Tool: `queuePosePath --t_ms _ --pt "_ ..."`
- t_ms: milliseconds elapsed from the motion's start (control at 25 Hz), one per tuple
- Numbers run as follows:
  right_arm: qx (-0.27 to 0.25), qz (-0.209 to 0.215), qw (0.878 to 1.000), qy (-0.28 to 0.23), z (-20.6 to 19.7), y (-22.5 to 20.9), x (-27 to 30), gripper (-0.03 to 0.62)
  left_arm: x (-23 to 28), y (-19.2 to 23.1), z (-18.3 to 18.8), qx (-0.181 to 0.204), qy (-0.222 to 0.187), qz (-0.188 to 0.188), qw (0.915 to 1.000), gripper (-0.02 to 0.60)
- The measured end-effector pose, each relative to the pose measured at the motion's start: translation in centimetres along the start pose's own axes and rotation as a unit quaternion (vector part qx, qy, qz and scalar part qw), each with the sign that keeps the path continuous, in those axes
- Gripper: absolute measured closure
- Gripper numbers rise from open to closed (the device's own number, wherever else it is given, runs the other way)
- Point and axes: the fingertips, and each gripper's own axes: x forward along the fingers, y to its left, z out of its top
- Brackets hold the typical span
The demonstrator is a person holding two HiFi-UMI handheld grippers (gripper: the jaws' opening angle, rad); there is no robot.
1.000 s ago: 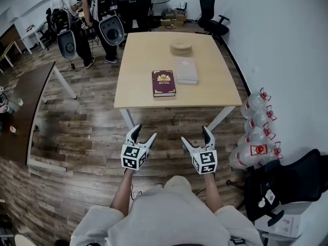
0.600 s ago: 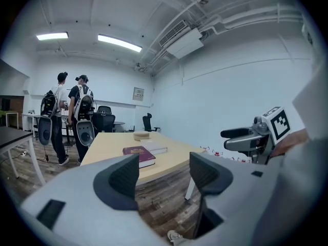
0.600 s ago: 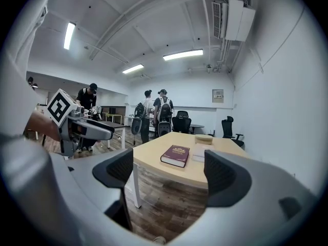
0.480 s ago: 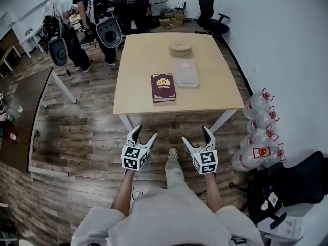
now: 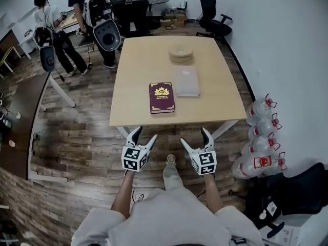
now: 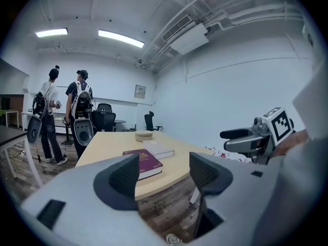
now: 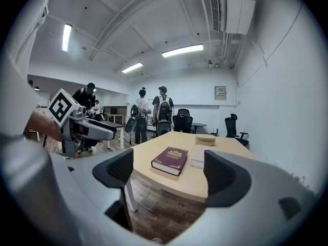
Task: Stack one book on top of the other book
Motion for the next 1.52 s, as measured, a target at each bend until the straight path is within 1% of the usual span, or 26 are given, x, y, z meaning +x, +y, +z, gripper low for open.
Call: queuePosePath --t_ms 520,1000,1240,1520 --pt "0.007 0.028 1.000 0.005 2.4 -6.4 10.4 0.180 10.1 5.0 3.3 -0.011 0.015 0.020 0.9996 0.273" --pt "0.022 0.058 0.998 0.010 3.1 -10.7 17.9 0.183 17.3 8.0 4.6 -0.018 0.039 0.042 0.9982 0.273" --pt "0.036 0.074 0.997 0.014 2.8 -12.0 20.5 0.184 19.3 9.3 4.8 -0.014 0.050 0.060 0.9968 0.273" --pt "0.048 0.101 0.994 0.021 2.1 -11.5 22.5 0.187 19.9 10.3 4.6 -0.019 0.058 0.081 0.9948 0.273"
